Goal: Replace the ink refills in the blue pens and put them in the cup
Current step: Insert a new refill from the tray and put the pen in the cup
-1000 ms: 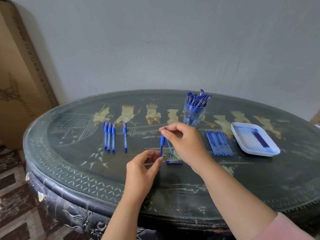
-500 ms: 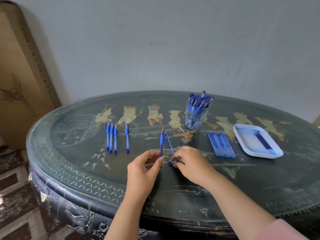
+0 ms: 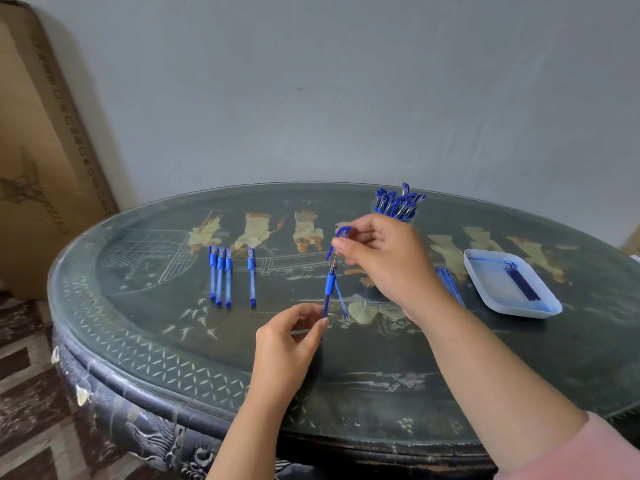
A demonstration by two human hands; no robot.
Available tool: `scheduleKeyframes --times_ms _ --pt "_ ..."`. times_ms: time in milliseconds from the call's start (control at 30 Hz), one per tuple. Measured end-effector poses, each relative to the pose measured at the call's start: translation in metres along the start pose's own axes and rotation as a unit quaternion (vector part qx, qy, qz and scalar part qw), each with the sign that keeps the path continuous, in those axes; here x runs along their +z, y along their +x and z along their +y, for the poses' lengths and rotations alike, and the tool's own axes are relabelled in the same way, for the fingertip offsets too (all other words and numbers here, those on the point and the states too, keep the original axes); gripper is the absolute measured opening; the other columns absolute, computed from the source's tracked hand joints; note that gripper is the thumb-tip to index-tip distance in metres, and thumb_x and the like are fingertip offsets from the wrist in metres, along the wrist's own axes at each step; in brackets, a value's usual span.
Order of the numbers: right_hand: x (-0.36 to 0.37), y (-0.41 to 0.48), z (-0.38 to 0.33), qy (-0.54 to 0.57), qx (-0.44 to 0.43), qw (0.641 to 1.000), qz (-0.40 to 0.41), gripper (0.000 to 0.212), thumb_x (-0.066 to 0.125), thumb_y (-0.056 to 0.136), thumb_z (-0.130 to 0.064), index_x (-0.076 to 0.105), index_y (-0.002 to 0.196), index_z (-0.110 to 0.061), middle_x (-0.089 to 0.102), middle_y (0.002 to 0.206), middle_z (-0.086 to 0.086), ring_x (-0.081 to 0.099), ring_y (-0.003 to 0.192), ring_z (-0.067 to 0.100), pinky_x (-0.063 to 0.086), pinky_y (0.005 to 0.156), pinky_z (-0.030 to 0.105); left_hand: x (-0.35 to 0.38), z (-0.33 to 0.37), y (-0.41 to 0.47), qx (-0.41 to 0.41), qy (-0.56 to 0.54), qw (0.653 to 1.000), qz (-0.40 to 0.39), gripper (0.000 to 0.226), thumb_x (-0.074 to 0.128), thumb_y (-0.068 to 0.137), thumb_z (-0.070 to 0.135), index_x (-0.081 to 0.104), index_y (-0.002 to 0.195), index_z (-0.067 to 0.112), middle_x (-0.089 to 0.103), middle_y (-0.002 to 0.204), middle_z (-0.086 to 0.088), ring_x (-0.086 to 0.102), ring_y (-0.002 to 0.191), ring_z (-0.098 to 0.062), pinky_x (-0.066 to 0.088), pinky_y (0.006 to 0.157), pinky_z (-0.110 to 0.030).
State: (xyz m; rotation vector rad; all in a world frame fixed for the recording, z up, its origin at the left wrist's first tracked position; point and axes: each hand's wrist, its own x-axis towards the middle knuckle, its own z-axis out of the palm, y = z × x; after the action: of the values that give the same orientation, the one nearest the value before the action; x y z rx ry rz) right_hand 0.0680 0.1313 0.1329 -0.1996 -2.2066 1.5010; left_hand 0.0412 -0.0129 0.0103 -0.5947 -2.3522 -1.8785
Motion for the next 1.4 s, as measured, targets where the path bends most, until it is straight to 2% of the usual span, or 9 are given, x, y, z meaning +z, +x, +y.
scheduleKeyframes --times_ms 133,267,433,600,767,1033,1233,1333,1400 --pt "0.004 0.0 0.005 -0.029 0.002 0.999 -0.015 0.009 0.076 0.083 -0.017 0.069 0.087 -0.02 0.072 0.085 0.002 0.07 0.083 0.018 0.058 0.08 0.043 0.0 0.0 0.0 0.006 0.01 1.0 -0.004 0.014 0.075 0.083 0.012 0.074 0.093 0.021 0.074 0.084 0.013 0.069 0.079 -0.001 0.053 0.076 -0.014" --pt "0.004 0.002 0.006 -0.006 0.013 1.0 -0.017 0.009 0.074 0.085 -0.011 0.067 0.088 -0.016 0.07 0.085 0.006 0.071 0.082 0.019 0.061 0.071 0.042 0.0 0.0 0.0 0.005 0.005 1.0 -0.002 0.013 0.076 0.083 0.012 0.074 0.092 0.021 0.074 0.084 0.012 0.069 0.079 -0.002 0.053 0.076 -0.014" --pt "0.008 -0.001 0.013 -0.025 0.039 0.997 -0.062 0.012 0.074 0.085 -0.01 0.064 0.084 -0.018 0.066 0.081 0.0 0.07 0.084 0.019 0.062 0.066 0.042 0.0 0.002 0.0 0.008 -0.001 1.0 0.002 0.013 0.075 0.083 0.009 0.074 0.093 0.018 0.074 0.084 0.01 0.069 0.077 -0.001 0.051 0.073 -0.012" --pt "0.014 -0.009 0.016 0.028 0.046 0.997 -0.054 0.009 0.07 0.087 -0.008 0.063 0.087 -0.011 0.063 0.088 0.009 0.069 0.089 0.024 0.062 0.063 0.042 0.001 0.003 -0.001 0.006 0.001 1.0 0.02 0.016 0.071 0.085 0.002 0.072 0.093 0.016 0.072 0.085 0.008 0.067 0.074 -0.004 0.047 0.069 -0.008" --pt "0.022 -0.011 0.016 0.005 0.028 0.999 -0.034 0.01 0.071 0.087 -0.011 0.062 0.086 -0.013 0.065 0.088 0.009 0.07 0.086 0.021 0.062 0.06 0.04 0.001 0.004 -0.002 0.001 0.007 0.999 0.041 0.021 0.069 0.085 -0.001 0.07 0.091 0.019 0.071 0.085 0.01 0.066 0.077 -0.003 0.047 0.069 -0.008" --pt "0.024 -0.013 0.019 -0.012 0.007 1.0 -0.028 0.013 0.07 0.088 -0.011 0.059 0.084 -0.016 0.063 0.084 0.005 0.068 0.084 0.021 0.062 0.061 0.038 0.0 0.002 -0.003 -0.002 0.011 0.999 0.04 0.021 0.069 0.086 -0.001 0.069 0.091 0.019 0.071 0.085 0.011 0.066 0.078 -0.004 0.051 0.072 -0.014" --pt "0.028 -0.011 0.022 -0.038 -0.012 0.999 -0.022 0.007 0.068 0.09 -0.016 0.061 0.092 -0.016 0.064 0.089 0.002 0.067 0.088 0.019 0.062 0.065 0.039 0.001 0.004 -0.002 -0.004 0.01 0.999 0.043 0.023 0.068 0.087 0.001 0.068 0.09 0.023 0.07 0.084 0.01 0.066 0.074 -0.003 0.048 0.069 -0.011" --pt "0.03 -0.008 0.027 -0.051 -0.027 0.998 -0.018 0.007 0.066 0.091 -0.019 0.062 0.094 -0.024 0.066 0.09 -0.003 0.067 0.088 0.017 0.059 0.074 0.043 0.0 0.004 0.001 -0.013 0.005 0.999 0.042 0.017 0.07 0.087 0.006 0.071 0.091 0.023 0.072 0.083 0.011 0.066 0.073 -0.003 0.048 0.07 -0.009" --pt "0.03 -0.007 0.025 -0.03 -0.04 0.999 -0.009 0.013 0.065 0.092 -0.016 0.06 0.092 -0.028 0.065 0.088 -0.004 0.068 0.086 0.017 0.06 0.073 0.042 -0.002 0.006 0.003 -0.021 -0.011 0.999 0.044 0.015 0.071 0.088 0.011 0.072 0.092 0.025 0.073 0.084 0.013 0.067 0.078 -0.001 0.049 0.073 -0.009"
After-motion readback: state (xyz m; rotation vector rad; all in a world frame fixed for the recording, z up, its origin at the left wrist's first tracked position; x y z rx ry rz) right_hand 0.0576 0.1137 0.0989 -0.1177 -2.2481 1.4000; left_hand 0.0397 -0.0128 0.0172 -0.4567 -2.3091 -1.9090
